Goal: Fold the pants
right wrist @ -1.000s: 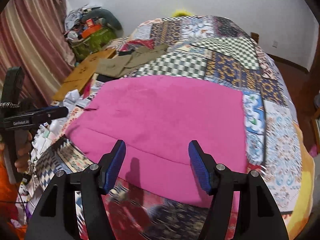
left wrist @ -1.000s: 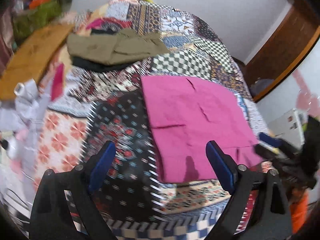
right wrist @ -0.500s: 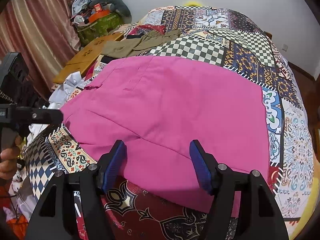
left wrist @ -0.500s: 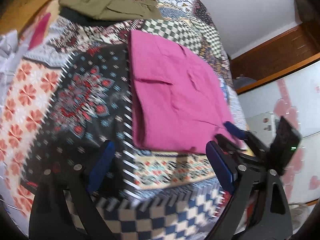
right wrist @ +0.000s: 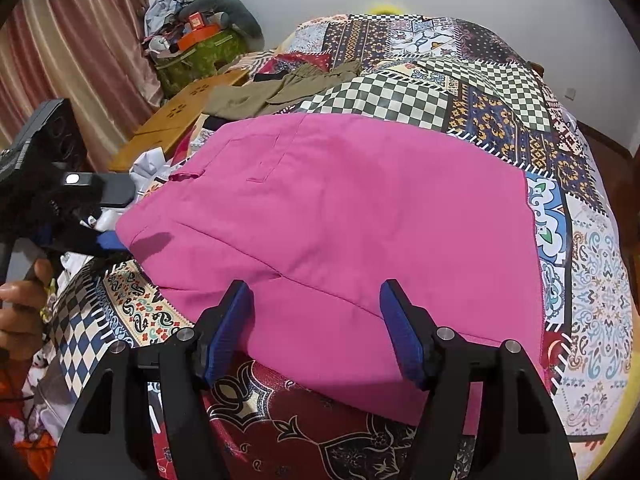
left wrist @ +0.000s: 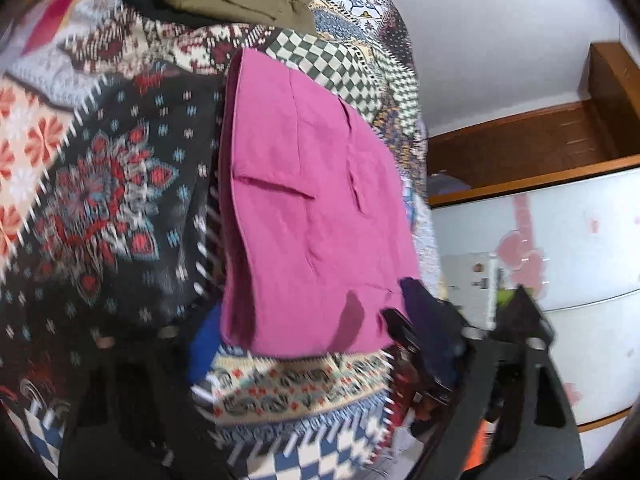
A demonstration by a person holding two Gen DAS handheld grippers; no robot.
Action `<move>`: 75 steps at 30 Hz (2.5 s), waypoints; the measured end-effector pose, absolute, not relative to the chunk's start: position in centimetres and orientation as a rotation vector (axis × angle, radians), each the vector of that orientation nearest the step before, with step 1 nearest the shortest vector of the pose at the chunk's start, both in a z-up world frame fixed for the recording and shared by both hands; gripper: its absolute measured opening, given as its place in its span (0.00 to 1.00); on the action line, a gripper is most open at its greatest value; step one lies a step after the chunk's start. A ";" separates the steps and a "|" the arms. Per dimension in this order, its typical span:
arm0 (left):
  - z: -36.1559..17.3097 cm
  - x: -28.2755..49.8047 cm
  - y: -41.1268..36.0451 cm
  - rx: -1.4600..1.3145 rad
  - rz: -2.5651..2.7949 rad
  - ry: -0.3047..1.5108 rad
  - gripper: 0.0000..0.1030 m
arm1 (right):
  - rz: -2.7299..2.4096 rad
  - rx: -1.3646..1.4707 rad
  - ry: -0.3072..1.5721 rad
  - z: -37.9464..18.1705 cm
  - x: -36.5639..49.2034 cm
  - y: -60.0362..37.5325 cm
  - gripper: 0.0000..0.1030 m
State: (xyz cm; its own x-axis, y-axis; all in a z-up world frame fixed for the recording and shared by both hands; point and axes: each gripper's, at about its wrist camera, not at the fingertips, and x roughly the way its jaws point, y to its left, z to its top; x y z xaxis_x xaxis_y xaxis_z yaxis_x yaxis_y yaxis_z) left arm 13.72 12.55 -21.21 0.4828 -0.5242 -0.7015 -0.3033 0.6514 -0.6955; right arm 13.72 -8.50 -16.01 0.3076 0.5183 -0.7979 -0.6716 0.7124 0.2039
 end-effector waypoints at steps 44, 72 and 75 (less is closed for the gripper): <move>-7.2 18.0 1.1 -0.105 -0.096 0.805 0.17 | 0.725 -0.053 0.992 -16.2 13.5 -14.1 0.64; -9.6 22.0 -2.0 -0.043 -0.158 0.862 0.64 | 0.729 -0.009 0.995 -16.2 14.0 -14.8 0.64; -10.6 23.5 -0.3 -0.001 -0.088 0.882 0.67 | 0.725 -0.002 1.000 -16.2 14.0 -14.9 0.63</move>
